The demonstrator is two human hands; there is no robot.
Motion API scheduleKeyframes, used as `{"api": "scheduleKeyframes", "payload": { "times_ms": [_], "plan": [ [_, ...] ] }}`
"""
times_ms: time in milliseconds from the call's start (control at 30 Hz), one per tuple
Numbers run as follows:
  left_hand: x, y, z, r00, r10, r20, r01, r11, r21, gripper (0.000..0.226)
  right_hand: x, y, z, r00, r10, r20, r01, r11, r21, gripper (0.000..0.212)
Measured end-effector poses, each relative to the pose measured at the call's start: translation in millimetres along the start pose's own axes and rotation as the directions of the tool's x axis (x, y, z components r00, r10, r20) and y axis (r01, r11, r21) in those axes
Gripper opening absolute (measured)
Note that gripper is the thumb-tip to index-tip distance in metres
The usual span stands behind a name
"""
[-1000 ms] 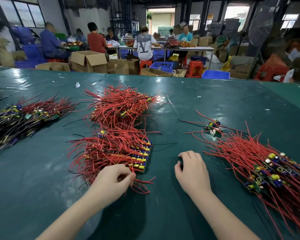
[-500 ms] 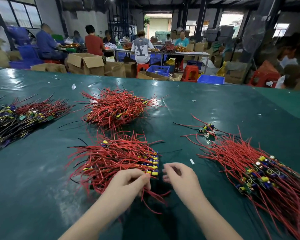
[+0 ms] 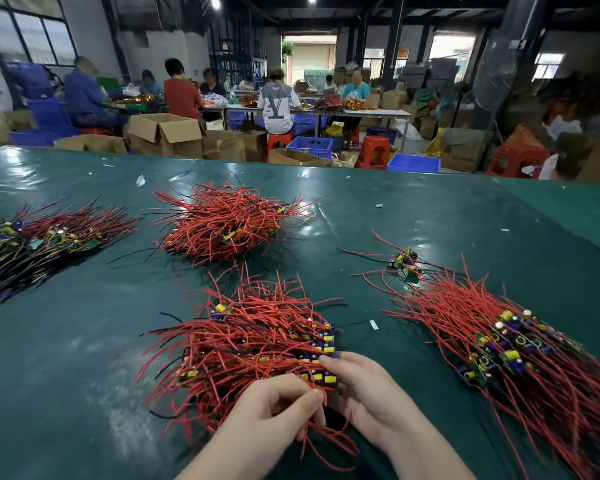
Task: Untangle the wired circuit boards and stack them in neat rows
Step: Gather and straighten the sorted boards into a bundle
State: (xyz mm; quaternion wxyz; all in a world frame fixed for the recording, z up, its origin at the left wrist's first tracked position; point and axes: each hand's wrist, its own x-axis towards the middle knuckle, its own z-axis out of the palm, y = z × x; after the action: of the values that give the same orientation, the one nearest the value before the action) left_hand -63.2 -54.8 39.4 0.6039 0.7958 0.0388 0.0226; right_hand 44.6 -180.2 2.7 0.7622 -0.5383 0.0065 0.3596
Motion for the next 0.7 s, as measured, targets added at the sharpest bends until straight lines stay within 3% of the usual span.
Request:
{"api": "scheduleKeyframes", "payload": {
  "times_ms": [267, 400, 567, 700],
  "plan": [
    [-1, -6, 1, 1.0, -0.001, -0.009, 0.001, 0.999, 0.048, 0.029, -1, -2, -2, 0.994, -0.11, -0.003, 0.11, 0.993, 0.036, 0.027],
    [-1, -6, 6, 1.0, -0.015, 0.026, 0.013, 0.999, 0.051, 0.029, -5, -10, -11, 0.984, -0.178, -0.017, 0.179, 0.983, 0.038, 0.043],
    [0, -11, 23, 0.982, -0.125, 0.139, 0.141, 0.984, -0.108, 0.032, -11, -24, -21, 0.953, -0.295, -0.067, 0.301, 0.945, 0.128, 0.049],
    [9, -21, 27, 0.963, -0.236, 0.132, 0.264, 0.927, -0.267, 0.018, -14, -31, -26, 0.925, -0.371, -0.084, 0.381, 0.903, 0.198, 0.048]
  ]
}}
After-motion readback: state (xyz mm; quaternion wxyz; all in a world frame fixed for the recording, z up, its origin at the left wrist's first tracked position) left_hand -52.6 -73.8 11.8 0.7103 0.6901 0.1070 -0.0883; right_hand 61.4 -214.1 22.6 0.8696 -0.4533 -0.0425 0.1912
